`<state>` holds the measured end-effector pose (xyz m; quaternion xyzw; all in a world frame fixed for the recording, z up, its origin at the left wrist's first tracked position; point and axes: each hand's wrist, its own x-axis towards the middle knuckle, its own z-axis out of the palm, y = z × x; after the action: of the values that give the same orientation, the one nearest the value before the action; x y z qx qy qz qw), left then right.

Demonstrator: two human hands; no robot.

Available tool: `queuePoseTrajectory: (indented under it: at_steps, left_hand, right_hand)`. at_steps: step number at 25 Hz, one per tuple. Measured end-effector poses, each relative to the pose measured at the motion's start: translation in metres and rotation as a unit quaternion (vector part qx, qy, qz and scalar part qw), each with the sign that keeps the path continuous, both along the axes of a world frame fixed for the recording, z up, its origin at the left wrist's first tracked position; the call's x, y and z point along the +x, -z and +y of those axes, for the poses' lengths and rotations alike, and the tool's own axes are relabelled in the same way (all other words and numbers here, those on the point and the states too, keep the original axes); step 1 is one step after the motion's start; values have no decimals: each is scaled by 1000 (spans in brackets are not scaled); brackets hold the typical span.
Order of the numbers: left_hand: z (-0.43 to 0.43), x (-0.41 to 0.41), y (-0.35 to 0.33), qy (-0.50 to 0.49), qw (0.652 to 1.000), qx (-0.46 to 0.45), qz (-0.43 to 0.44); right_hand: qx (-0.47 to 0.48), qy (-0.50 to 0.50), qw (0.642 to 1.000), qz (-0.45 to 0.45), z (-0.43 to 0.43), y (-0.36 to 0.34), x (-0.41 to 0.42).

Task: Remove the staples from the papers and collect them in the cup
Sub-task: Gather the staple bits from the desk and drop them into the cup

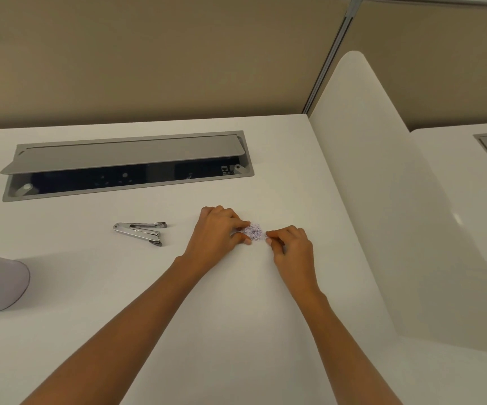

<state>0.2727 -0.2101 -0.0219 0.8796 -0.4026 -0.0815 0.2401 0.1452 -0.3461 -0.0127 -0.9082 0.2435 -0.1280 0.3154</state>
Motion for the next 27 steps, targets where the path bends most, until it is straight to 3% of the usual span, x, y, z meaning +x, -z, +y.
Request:
queuePoseTrajectory:
  at_steps: [5, 10, 12, 20, 27]
  left_hand:
    - [3, -6, -1, -6, 999, -27, 24]
    - [1, -3, -4, 21, 1000, 20, 0]
    - [-3, -1, -5, 20, 999, 26, -3]
    - [-18, 4, -4, 16, 999, -29, 20]
    - [-12, -2, -4, 3, 996, -65, -60]
  right_hand:
    - [35, -5, 999, -13, 0, -5, 3]
    - [-20, -126, 981, 144, -10, -9, 18]
    - [-23, -146, 976, 162, -13, -11, 27]
    - [41, -126, 989, 62, -19, -5, 32]
    - [-33, -144, 989, -7, -19, -1, 31]
